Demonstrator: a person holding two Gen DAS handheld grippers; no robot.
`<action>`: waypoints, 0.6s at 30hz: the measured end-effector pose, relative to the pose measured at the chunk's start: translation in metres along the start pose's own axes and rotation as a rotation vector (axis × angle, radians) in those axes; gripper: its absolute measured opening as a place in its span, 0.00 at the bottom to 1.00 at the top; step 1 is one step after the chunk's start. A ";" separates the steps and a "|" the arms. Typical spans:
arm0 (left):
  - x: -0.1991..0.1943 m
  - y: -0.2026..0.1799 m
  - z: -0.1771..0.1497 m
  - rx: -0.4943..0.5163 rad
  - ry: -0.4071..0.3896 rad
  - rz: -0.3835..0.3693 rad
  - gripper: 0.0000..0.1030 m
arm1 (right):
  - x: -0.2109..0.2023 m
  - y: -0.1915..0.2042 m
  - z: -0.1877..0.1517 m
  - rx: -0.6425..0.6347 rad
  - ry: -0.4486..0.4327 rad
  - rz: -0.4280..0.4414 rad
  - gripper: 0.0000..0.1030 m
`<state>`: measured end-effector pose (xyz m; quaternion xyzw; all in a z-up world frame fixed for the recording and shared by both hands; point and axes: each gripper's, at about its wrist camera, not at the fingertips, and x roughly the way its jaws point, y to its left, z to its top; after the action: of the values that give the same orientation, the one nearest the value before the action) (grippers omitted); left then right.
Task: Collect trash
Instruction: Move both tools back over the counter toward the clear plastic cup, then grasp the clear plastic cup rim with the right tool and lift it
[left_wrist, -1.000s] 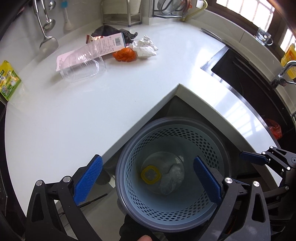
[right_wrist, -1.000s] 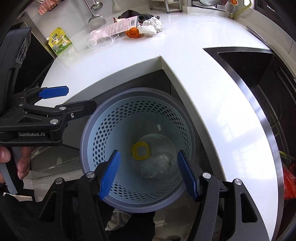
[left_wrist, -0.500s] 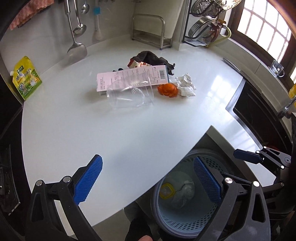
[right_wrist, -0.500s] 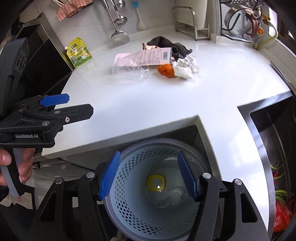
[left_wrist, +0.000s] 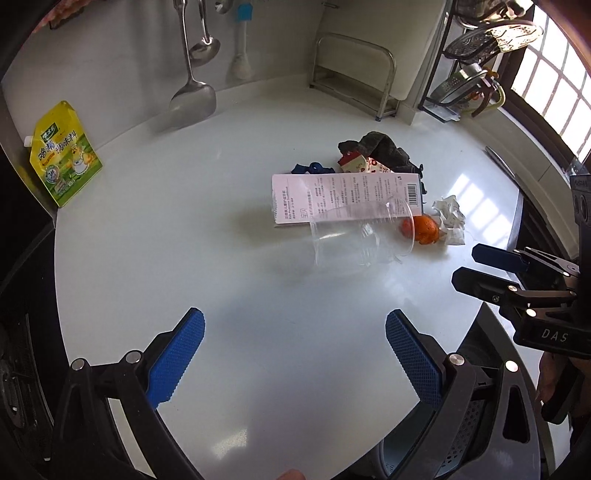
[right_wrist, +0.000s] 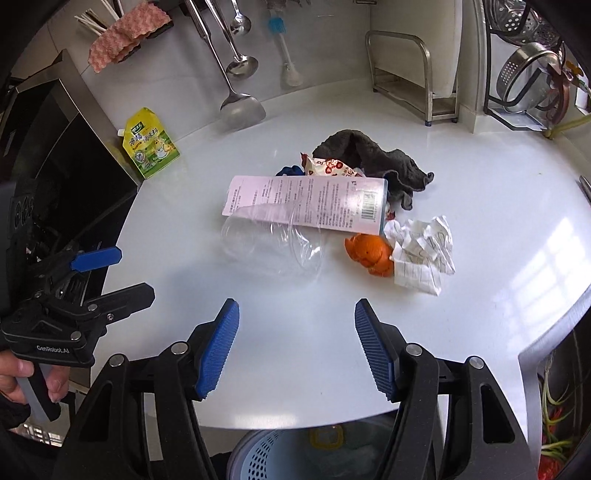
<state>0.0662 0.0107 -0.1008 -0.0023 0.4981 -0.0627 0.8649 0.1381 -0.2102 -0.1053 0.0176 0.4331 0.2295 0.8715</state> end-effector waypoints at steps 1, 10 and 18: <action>0.002 0.004 0.002 -0.004 0.002 0.000 0.94 | 0.004 0.000 0.007 -0.004 -0.002 0.009 0.61; 0.017 0.023 0.010 -0.014 0.029 -0.002 0.94 | 0.050 0.008 0.044 -0.052 0.057 0.093 0.61; 0.025 0.035 0.012 -0.032 0.044 0.004 0.94 | 0.086 0.013 0.050 -0.049 0.133 0.209 0.34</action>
<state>0.0925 0.0420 -0.1186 -0.0139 0.5179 -0.0530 0.8537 0.2154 -0.1546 -0.1354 0.0262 0.4798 0.3302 0.8124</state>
